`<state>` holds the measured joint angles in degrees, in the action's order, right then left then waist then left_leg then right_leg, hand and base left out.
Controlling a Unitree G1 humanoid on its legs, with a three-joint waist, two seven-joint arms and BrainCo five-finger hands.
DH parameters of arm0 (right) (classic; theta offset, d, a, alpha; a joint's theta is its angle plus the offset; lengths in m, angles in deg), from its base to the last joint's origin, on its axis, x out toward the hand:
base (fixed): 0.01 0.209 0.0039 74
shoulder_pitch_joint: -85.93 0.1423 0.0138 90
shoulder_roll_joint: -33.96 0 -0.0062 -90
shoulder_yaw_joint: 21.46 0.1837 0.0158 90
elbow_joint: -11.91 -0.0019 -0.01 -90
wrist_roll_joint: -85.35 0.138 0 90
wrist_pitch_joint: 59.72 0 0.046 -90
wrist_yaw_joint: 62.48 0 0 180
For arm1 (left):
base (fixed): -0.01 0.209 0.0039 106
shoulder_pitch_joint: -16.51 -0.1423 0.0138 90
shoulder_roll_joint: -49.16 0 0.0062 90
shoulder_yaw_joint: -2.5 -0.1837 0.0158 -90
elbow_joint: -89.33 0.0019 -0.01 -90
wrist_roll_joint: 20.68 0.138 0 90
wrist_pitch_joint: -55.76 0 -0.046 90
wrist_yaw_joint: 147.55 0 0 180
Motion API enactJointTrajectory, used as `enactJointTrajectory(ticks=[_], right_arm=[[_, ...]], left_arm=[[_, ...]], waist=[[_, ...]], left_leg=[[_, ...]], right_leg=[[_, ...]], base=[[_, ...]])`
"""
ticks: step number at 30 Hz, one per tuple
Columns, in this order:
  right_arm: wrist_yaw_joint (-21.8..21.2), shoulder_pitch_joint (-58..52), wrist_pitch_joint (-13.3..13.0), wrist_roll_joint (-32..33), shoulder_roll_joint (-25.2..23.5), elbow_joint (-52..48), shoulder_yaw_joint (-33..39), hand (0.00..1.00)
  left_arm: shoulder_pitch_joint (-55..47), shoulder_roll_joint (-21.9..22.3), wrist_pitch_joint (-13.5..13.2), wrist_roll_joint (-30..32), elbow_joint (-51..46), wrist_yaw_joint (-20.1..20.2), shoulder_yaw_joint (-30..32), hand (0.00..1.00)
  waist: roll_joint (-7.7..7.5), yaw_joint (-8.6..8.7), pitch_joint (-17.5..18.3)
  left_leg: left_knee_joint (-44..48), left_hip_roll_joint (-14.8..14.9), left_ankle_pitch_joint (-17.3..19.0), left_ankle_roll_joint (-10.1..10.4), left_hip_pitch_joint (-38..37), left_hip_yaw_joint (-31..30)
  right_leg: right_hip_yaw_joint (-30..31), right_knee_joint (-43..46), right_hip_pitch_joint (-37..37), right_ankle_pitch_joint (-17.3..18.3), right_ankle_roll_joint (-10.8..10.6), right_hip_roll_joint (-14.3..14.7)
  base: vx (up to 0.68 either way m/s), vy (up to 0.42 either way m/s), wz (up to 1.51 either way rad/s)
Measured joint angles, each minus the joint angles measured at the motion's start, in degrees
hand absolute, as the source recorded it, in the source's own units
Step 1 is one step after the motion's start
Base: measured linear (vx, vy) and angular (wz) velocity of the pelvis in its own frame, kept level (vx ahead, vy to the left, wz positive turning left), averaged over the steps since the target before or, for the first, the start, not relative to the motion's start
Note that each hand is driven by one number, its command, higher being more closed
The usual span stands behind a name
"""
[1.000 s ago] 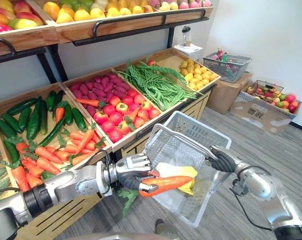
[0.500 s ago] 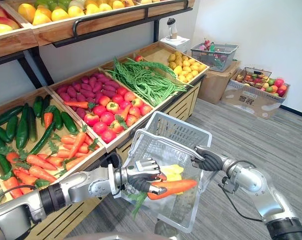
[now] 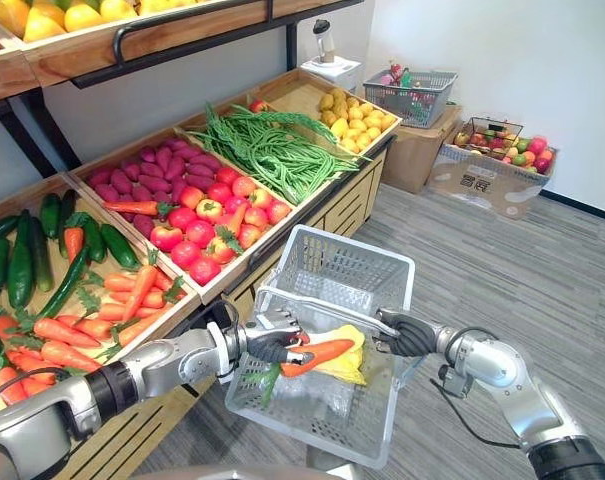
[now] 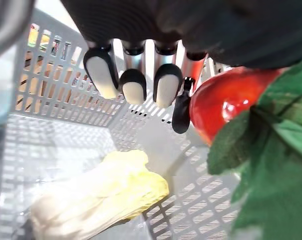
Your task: Pick vegetable in the basket
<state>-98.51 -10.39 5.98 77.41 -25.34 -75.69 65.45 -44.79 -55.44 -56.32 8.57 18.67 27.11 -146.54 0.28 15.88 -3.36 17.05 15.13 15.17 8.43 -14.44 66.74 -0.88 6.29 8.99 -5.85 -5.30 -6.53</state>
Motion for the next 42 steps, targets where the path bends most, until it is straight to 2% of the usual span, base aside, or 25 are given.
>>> enactJointTrajectory(ticks=[3, 4, 8, 13, 29, 33, 35, 37, 42], right_arm=[[-0.06, 0.00, 0.00, 0.08, 0.00, 0.67, 0.12, 1.00], [-0.13, 0.01, 0.00, 0.22, 0.00, 0.71, 0.32, 1.00], [-0.45, 0.00, 0.02, 1.86, 0.00, 1.37, 0.36, 1.00], [-0.40, 0.09, 0.01, 2.37, -0.15, 2.80, 0.52, 1.00], [-0.22, 0.39, 0.44, 2.39, -0.54, 3.03, 0.53, 1.00], [2.95, 0.13, 3.69, 1.05, -2.53, 4.90, 0.89, 1.00], [4.90, -0.59, 5.68, -0.21, -3.73, 7.25, 2.10, 1.00], [8.34, -1.35, 8.78, -3.40, -4.34, 10.28, 3.25, 1.00], [12.45, -3.30, 14.39, -8.00, -5.84, 15.71, 5.63, 1.00]], left_arm=[[0.00, 1.33, 0.00, 2.38, 1.72, -0.35, 1.37, 1.00], [-0.01, 1.34, 0.06, 3.15, 2.21, -0.43, 1.46, 0.00], [-0.04, 1.47, 0.08, 3.57, 3.79, -0.51, 1.60, 0.00], [-1.26, 3.54, 0.14, 5.61, 6.44, -1.06, 5.64, 0.00], [-1.80, 4.03, 0.19, 5.79, 6.45, -1.07, 6.63, 0.00], [-2.26, 3.81, 0.20, 5.25, 5.44, -1.13, 7.60, 0.00], [-2.73, 2.73, 0.23, 4.68, 1.97, -1.21, 7.88, 0.00], [-4.15, 1.36, -0.05, 2.68, -4.40, -1.15, 7.83, 0.00], [-6.74, -0.43, -0.38, -1.80, -15.13, 0.07, 7.61, 0.00]], waist=[[0.10, 0.31, -0.07], [0.24, 0.70, -0.22], [0.31, 1.21, -0.36], [0.37, 1.24, -0.79], [0.45, 1.26, -1.01], [0.46, 1.14, -1.01], [0.66, 1.15, -1.14], [1.17, 0.88, -1.30], [1.35, -0.38, -1.39]], left_leg=[[-0.78, -0.75, -0.12, -0.13, -0.04, -0.06], [-1.07, -1.19, -0.15, -0.18, -0.02, -0.20], [-1.92, -2.22, -0.24, -0.34, -0.13, -0.24], [-3.00, -3.53, -0.26, -0.43, 0.00, -1.52], [-3.96, -4.31, -0.35, -0.65, 0.14, -2.78], [-4.22, -4.37, -0.45, -0.80, 0.31, -3.50], [-4.88, -4.62, -0.76, -1.11, 0.38, -4.51], [-5.18, -4.62, -0.85, -1.17, 0.38, -5.69], [-7.15, -5.36, -1.92, -1.67, 1.16, -8.35]], right_leg=[[0.12, -0.15, -0.01, -0.07, -0.11, -0.36], [0.18, -0.22, -0.01, -0.13, -0.20, -0.65], [0.90, -0.52, 0.00, -0.41, -0.63, -0.99], [1.29, -1.09, -0.08, -0.77, -1.14, -1.56], [1.38, -1.11, -0.14, -0.85, -1.25, -1.71], [1.32, -1.16, -0.41, -0.85, -1.25, -2.17], [0.99, -1.25, -0.90, -0.85, -1.26, -2.48], [0.74, -1.32, -1.68, -0.85, -1.26, -2.70], [-1.00, -1.40, -2.60, -0.85, -1.26, -3.62]], base=[[-0.05, 0.052, 0.02], [-0.06, 0.054, 0.04], [-0.07, 0.050, -0.02], [-0.07, 0.028, 0.00], [-0.05, 0.011, 0.01], [-0.05, 0.016, 0.10], [-0.03, 0.020, 0.25], [-0.02, 0.015, 0.29], [-0.03, 0.007, 0.28]])
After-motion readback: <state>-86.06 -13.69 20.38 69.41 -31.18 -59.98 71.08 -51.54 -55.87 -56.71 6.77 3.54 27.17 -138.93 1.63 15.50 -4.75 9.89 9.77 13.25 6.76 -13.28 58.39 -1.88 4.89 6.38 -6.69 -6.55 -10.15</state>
